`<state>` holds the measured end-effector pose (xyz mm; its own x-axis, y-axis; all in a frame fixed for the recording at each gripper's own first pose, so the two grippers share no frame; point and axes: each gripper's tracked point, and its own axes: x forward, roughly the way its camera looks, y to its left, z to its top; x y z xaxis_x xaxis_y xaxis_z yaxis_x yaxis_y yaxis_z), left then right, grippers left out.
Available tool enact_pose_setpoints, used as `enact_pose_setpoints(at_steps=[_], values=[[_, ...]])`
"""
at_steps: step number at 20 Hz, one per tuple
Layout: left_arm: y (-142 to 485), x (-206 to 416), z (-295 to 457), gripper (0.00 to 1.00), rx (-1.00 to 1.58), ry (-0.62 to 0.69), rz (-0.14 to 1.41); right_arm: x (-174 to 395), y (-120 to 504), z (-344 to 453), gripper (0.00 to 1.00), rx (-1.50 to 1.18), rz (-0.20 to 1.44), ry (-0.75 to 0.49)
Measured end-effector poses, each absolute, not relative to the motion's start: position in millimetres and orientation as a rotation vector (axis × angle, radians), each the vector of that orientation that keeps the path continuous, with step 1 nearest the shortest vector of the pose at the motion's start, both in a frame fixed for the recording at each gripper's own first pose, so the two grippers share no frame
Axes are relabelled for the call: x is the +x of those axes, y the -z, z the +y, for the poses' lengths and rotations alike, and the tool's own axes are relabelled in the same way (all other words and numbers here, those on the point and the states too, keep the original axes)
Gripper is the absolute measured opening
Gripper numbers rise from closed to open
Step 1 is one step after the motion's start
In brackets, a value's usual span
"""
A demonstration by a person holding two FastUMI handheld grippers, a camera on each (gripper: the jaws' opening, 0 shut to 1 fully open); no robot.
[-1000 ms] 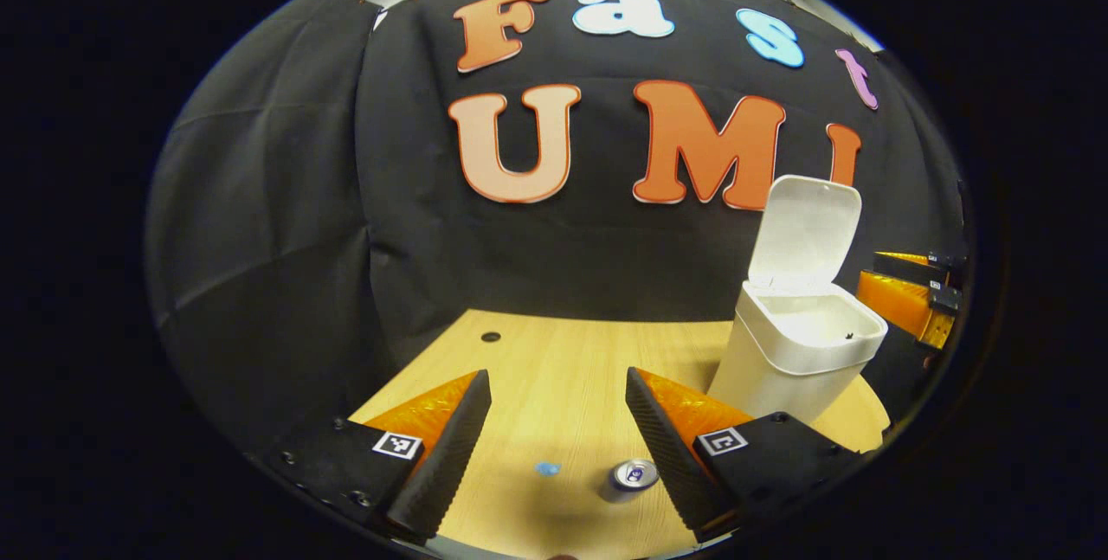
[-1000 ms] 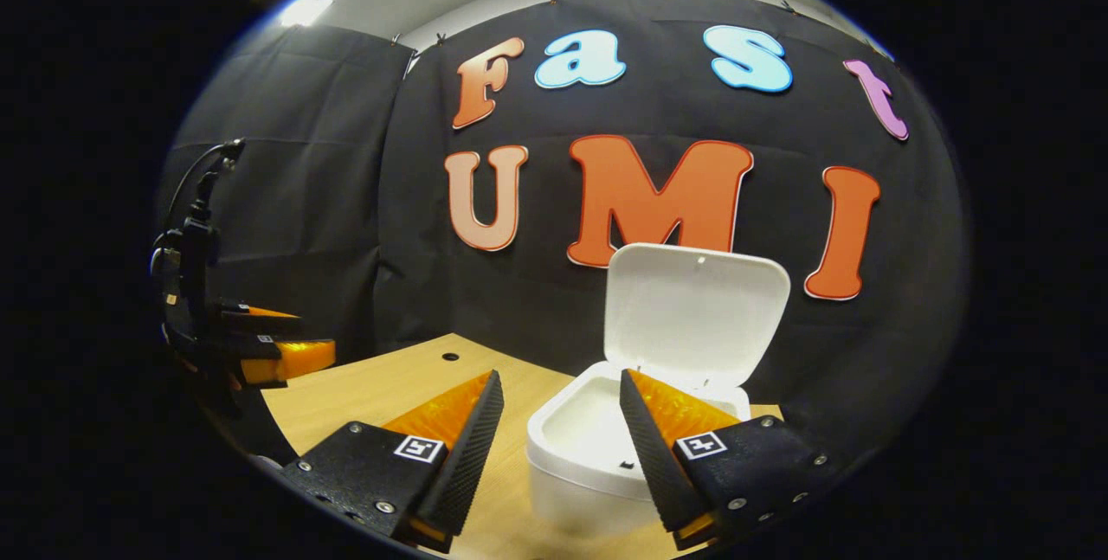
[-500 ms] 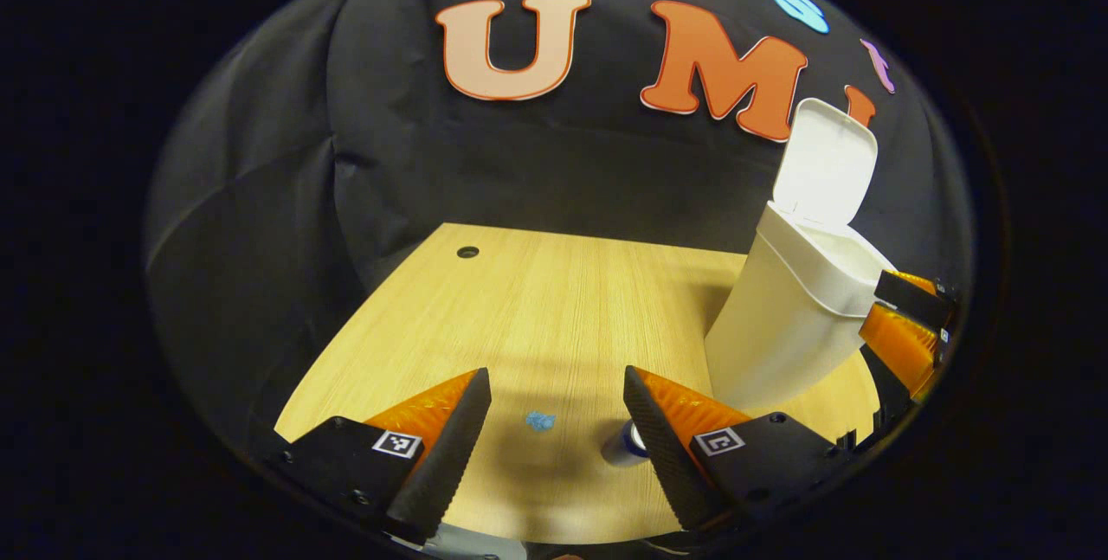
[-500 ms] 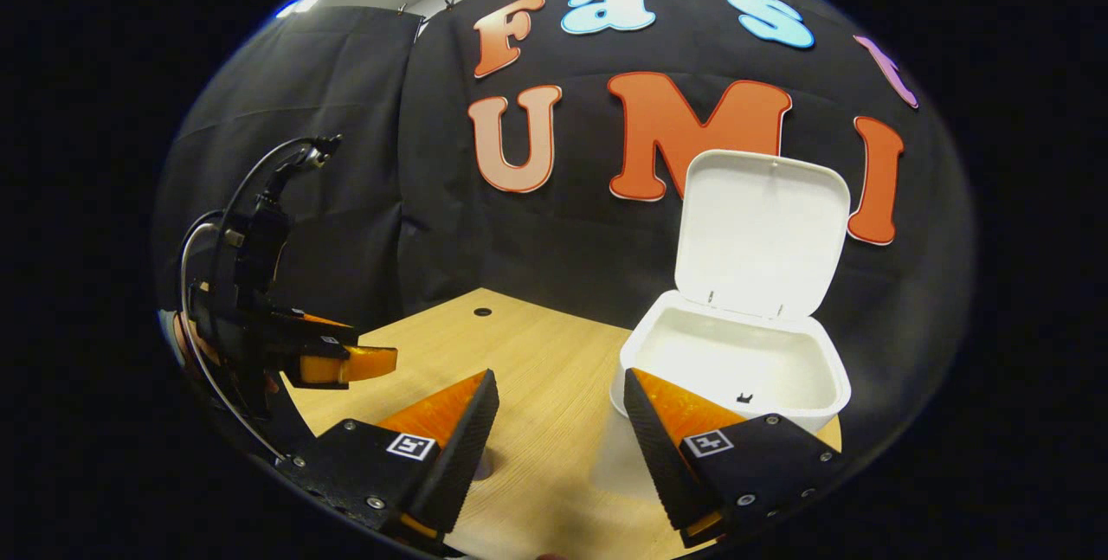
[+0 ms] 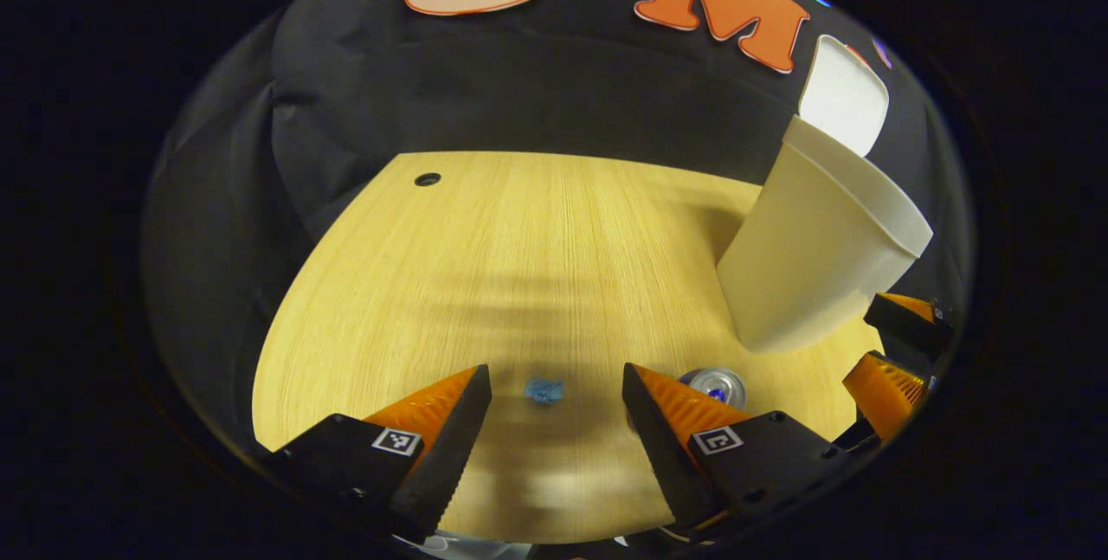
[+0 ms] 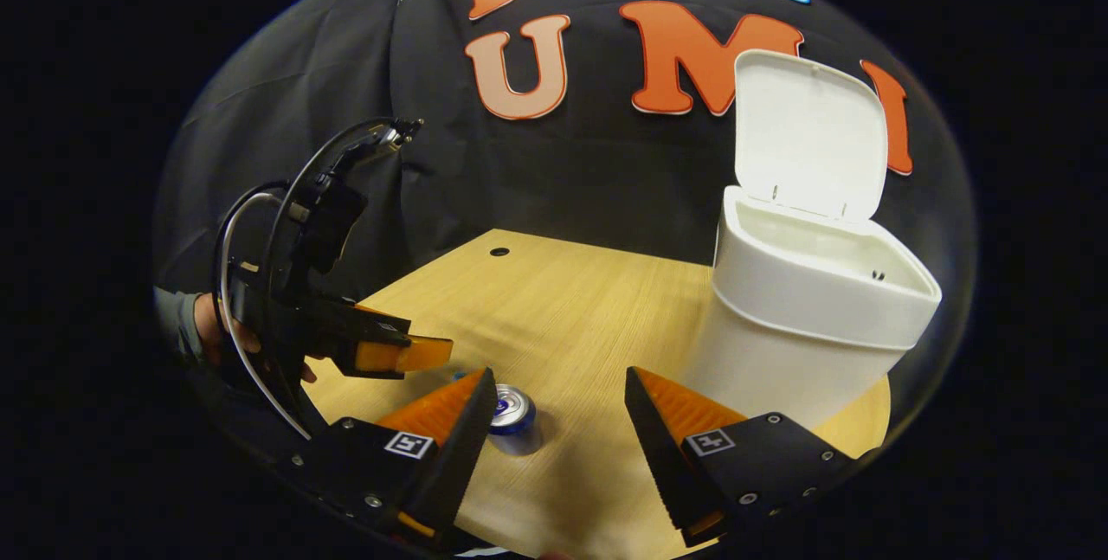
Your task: Press the lid of the desktop garbage bin to open it, pick up the crumpled paper on the desktop and throw it into the bin, then pick up the pop can on the desktop and drop it into the bin, and finally close the garbage bin lid.
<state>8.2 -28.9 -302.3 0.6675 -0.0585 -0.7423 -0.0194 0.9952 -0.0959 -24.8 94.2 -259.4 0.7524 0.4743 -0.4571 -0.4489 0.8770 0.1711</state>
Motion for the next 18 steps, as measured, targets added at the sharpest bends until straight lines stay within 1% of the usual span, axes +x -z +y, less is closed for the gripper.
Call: enact_pose_setpoints(at_steps=[4, 5, 6, 7, 8, 9, 11, 12, 13, 14, 15, 16, 18], values=[[316.3, 31.0, -27.7, 0.98, -0.070, 0.072, 0.905, -25.9, 288.3, 108.3, 0.94, 0.084, 0.574, -0.489], [316.4, 38.0, -28.6, 0.96, -0.068, 0.085, 0.919, -28.0, 295.6, 112.5, 0.95, 0.079, 0.587, -0.492], [314.6, 45.3, -29.0, 0.98, -0.062, 0.097, 0.931, -29.1, 302.6, 114.5, 0.95, 0.066, 0.602, -0.490], [311.6, 53.0, -29.1, 1.00, -0.054, 0.107, 0.945, -29.1, 308.6, 119.0, 0.97, 0.053, 0.615, -0.492], [307.0, 61.0, -29.0, 0.96, -0.045, 0.117, 0.958, -30.0, 313.9, 124.2, 0.97, 0.045, 0.628, -0.495], [300.2, 70.4, -28.6, 0.96, -0.037, 0.127, 0.965, -30.9, 319.4, 128.7, 0.97, 0.038, 0.643, -0.505], [283.5, 91.8, -26.1, 1.00, -0.021, 0.141, 0.978, -30.9, 328.9, 138.0, 0.97, 0.030, 0.666, -0.523], [311.5, 89.7, 9.0, 0.96, -0.013, 0.144, 0.986, -30.3, 332.2, 142.4, 0.97, 0.025, 0.677, -0.529], [309.1, 108.7, -12.0, 0.98, -0.009, 0.149, 0.990, -35.4, 333.7, 147.6, 0.98, 0.020, 0.690, -0.536], [318.0, 113.6, -16.1, 0.98, -0.001, 0.154, 0.996, -35.3, 334.8, 152.7, 0.98, 0.018, 0.697, -0.542], [332.5, 115.6, -20.5, 0.98, 0.011, 0.161, 1.000, -34.6, 335.4, 156.1, 0.98, 0.016, 0.703, -0.548], [329.7, 92.3, -33.0, 0.98, 0.031, 0.170, 1.002, -33.4, 336.1, 159.3, 0.98, 0.014, 0.710, -0.554], [332.2, 102.1, -28.5, 0.96, 0.075, 0.185, 1.001, -31.4, 337.8, 168.7, 0.98, -0.002, 0.726, -0.556]])
